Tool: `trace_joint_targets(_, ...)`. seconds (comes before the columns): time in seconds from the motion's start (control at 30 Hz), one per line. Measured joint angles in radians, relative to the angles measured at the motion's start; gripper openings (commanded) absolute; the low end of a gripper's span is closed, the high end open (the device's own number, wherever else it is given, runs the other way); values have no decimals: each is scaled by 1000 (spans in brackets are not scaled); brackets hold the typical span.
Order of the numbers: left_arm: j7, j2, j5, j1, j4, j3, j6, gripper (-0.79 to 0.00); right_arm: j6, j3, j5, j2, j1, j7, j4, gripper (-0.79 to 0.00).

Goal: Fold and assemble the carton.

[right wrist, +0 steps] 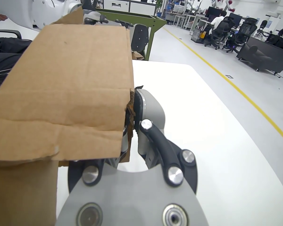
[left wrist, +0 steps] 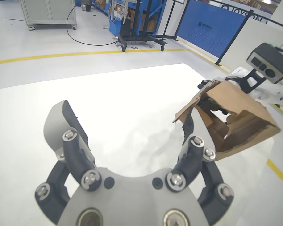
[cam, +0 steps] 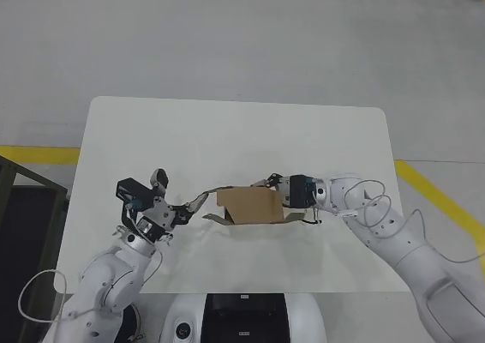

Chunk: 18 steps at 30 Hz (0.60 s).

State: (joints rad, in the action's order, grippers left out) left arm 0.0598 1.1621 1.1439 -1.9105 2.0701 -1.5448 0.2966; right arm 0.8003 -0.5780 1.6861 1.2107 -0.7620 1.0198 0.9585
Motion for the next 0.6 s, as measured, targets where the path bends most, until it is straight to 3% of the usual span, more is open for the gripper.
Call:
trace_joint_targets(0.2,2,-2,33,-25,44,7,30,0,-4,14,-7,1,8,4,-13,-785)
trace_joint_targets(0.6,-14,0,66,-9,35,44,17,0,-9,32,-2,5,18,9,-21,-785)
